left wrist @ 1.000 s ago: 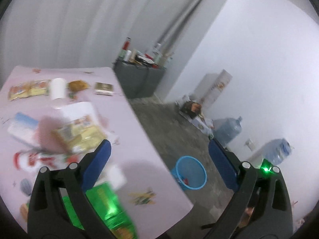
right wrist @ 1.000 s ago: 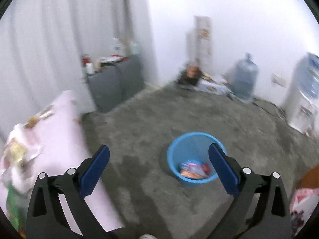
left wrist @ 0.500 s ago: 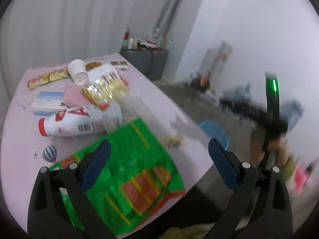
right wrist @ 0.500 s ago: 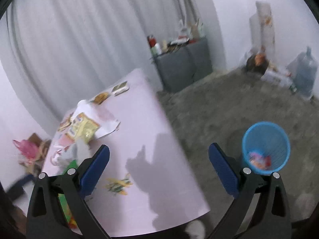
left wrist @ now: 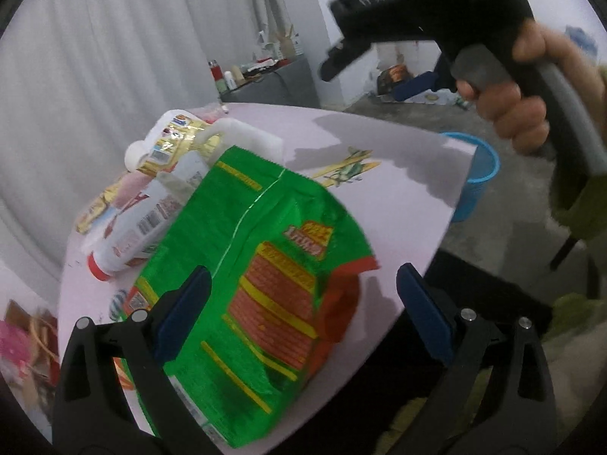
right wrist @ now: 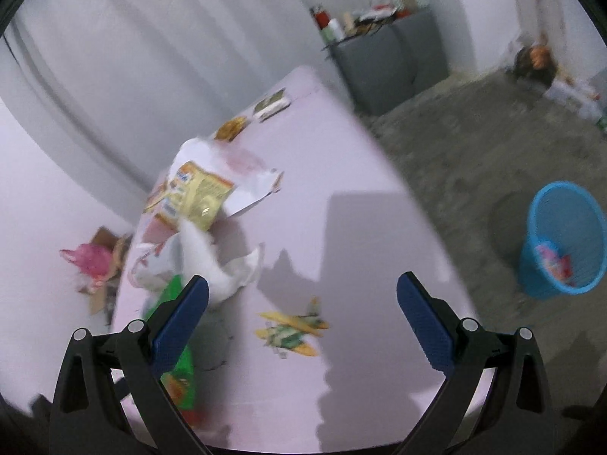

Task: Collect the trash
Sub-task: 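Turn both open tools back toward the table and green chip bag, then grasp the green chip bag with the left tool while the right grasps white tissue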

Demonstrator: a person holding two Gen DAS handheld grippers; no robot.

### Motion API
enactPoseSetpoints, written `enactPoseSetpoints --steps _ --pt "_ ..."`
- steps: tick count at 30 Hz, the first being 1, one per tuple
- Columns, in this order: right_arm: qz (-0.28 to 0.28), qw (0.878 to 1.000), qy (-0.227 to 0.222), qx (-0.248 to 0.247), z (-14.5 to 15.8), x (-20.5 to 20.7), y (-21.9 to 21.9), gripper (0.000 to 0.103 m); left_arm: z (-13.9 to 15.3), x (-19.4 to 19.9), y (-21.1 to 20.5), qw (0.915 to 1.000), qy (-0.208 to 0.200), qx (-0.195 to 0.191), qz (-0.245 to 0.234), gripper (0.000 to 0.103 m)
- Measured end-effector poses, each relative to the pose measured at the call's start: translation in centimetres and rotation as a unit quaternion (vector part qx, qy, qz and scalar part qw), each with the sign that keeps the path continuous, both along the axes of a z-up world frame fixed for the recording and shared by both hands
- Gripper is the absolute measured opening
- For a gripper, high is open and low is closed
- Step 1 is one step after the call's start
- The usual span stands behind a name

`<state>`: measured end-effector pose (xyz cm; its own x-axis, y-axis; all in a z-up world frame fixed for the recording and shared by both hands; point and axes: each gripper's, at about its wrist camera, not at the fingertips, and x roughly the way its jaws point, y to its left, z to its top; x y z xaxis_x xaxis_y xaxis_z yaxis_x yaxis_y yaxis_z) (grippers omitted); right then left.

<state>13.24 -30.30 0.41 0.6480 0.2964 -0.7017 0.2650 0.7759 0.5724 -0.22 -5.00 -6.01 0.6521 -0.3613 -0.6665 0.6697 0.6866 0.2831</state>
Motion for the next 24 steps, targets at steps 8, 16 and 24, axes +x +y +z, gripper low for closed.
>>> enactPoseSetpoints --steps 8,16,24 --pt "0.084 0.995 0.012 0.046 -1.7 5.5 3.0 0.096 -0.8 1.2 -0.1 0.9998 0.008 -0.005 0.020 0.072" --pt "0.130 0.990 0.026 0.052 -3.2 9.0 5.3 0.078 -1.0 1.9 0.6 0.9987 0.035 -0.027 0.026 0.041" --pt "0.114 0.991 0.039 0.062 -4.3 8.6 5.1 0.046 -1.1 1.9 1.3 0.9966 0.059 -0.045 0.035 0.021"
